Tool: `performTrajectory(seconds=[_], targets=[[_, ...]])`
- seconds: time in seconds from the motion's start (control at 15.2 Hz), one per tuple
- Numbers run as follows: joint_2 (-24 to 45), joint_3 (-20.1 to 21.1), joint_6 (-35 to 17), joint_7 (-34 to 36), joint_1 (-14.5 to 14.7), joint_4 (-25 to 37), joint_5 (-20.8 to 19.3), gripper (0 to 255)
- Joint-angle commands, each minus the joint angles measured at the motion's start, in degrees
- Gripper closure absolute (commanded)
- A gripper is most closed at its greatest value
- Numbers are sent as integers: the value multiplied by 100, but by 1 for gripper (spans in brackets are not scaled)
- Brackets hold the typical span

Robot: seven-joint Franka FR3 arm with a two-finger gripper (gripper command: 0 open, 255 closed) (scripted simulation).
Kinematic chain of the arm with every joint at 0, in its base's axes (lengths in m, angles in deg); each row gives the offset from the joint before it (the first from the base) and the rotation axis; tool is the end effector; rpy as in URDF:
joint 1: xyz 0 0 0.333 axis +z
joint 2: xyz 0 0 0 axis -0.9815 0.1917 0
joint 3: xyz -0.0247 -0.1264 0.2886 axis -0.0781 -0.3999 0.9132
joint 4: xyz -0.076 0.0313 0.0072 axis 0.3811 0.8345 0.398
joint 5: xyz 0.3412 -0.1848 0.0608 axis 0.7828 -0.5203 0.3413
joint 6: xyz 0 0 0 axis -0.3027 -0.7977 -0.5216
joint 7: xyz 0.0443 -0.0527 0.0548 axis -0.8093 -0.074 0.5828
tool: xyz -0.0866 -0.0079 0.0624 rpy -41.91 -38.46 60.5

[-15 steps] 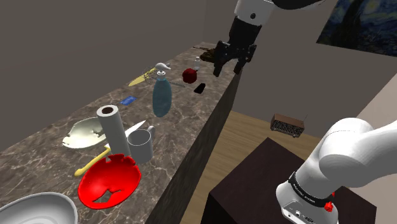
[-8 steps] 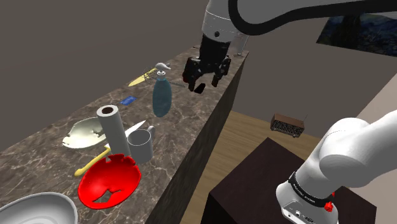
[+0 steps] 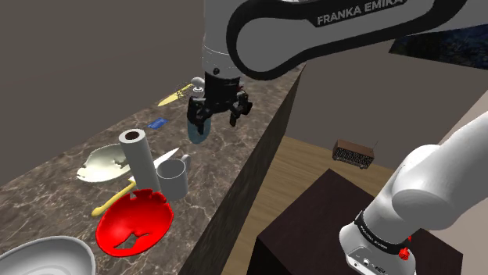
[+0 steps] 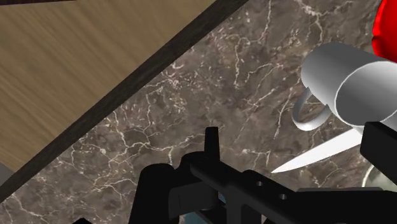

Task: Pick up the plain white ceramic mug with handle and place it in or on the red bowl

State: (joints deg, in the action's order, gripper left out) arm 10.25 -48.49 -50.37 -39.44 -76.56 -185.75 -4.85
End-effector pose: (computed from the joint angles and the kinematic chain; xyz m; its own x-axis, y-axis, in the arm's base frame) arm 0.4186 0.2770 0.5006 0.9748 -0.1897 0.1173 -0.1876 -0.9818 -0.0289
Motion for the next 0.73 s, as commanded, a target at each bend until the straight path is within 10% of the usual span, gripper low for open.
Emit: performTrajectory(seconds=[0.0, 0.66], targets=[[483, 251, -140, 417, -3, 243, -257, 0], [3062, 641, -84, 2308, 667, 1997, -1988, 0]])
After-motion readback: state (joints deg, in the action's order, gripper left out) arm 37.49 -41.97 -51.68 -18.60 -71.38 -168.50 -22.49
